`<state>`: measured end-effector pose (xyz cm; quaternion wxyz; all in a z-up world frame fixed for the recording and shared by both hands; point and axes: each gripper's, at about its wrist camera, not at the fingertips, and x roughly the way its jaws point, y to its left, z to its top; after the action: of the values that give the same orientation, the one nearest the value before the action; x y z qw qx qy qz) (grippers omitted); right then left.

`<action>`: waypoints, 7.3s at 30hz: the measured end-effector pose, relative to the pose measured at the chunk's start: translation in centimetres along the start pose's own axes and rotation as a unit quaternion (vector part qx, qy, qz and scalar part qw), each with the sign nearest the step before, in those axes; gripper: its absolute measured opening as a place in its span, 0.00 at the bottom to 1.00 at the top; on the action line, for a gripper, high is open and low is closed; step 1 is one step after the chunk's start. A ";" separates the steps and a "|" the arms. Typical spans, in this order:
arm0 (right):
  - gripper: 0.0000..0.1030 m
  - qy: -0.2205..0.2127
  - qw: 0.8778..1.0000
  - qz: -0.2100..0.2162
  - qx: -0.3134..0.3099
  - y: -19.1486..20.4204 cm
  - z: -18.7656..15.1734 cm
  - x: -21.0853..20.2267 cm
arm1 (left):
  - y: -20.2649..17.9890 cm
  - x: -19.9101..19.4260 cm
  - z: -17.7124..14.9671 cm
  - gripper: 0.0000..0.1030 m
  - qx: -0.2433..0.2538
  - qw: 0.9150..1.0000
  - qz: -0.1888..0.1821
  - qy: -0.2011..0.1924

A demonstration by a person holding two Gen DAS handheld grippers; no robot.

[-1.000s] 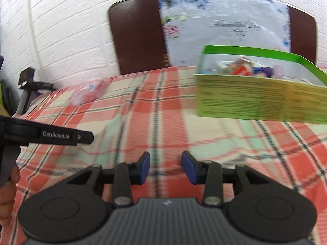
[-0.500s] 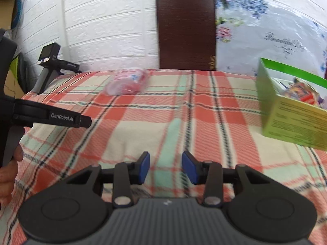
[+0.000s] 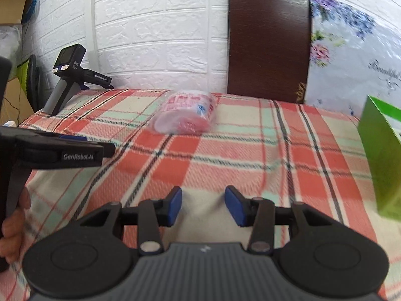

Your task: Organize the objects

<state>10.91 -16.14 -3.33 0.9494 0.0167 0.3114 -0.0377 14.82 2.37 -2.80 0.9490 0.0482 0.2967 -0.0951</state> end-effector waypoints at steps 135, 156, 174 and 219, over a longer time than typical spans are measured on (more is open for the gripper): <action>0.51 -0.114 0.973 -0.155 0.131 -18.9 -13.5 -20.2 | -34.4 -9.9 -0.2 0.72 0.088 0.920 -0.369 0.094; 0.68 -0.096 0.972 -0.201 0.080 -28.9 -0.7 -8.6 | -35.1 -3.3 10.4 0.71 0.071 0.969 -0.237 0.003; 0.72 -0.121 0.969 -0.181 0.116 -20.6 -6.5 -19.0 | -27.2 -11.2 4.3 0.71 0.093 0.979 -0.183 -0.013; 0.76 -0.072 0.971 -0.131 0.185 -12.7 -11.3 -24.6 | -16.8 -14.7 -5.0 0.98 0.041 0.994 -0.092 0.050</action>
<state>-16.62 -26.65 2.03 0.9365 0.1483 0.2296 -0.2196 -3.33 -11.09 0.95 0.9175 0.0645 0.3424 -0.1917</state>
